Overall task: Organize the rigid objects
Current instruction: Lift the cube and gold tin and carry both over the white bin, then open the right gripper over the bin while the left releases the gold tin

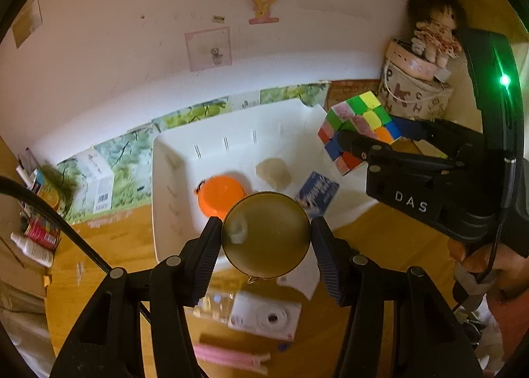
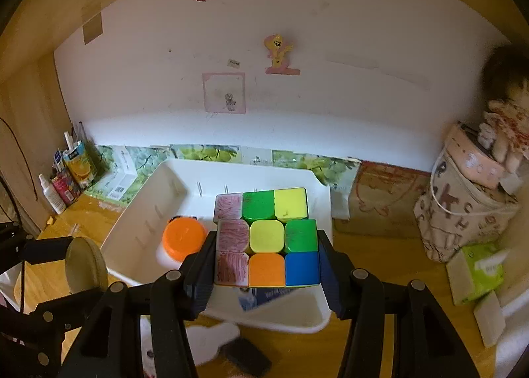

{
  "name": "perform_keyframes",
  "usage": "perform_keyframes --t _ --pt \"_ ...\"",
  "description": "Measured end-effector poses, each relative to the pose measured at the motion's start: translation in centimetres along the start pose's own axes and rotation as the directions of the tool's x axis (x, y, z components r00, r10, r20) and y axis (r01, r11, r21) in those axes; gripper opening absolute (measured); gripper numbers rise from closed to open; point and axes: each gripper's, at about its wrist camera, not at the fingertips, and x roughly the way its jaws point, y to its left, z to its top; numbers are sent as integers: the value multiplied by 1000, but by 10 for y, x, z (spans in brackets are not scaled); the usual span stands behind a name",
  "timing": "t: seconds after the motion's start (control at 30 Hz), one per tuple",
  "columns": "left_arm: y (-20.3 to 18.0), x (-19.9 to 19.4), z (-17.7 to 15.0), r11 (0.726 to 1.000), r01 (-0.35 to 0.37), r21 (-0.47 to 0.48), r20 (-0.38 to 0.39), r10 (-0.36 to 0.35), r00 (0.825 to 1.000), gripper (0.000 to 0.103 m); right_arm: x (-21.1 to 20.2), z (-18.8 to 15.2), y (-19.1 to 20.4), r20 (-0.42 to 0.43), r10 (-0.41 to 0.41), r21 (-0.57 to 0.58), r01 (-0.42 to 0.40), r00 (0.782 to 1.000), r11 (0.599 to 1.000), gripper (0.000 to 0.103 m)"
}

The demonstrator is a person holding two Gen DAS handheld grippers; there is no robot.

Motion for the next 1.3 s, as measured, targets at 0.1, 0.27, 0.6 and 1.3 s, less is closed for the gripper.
perform_keyframes --t 0.1,0.27,0.6,1.3 --pt "7 12 8 1000 7 -14 17 -7 1000 59 16 4 -3 9 14 3 -14 1000 1000 56" --pt "17 32 16 1000 18 -23 55 -16 998 59 37 1 -7 25 37 19 -37 999 999 56" --pt "33 65 14 997 39 -70 117 -30 993 59 68 -6 -23 30 78 86 -81 996 993 56" --pt "44 64 19 993 17 -117 113 -4 994 74 63 -2 -15 63 111 69 -115 992 991 68"
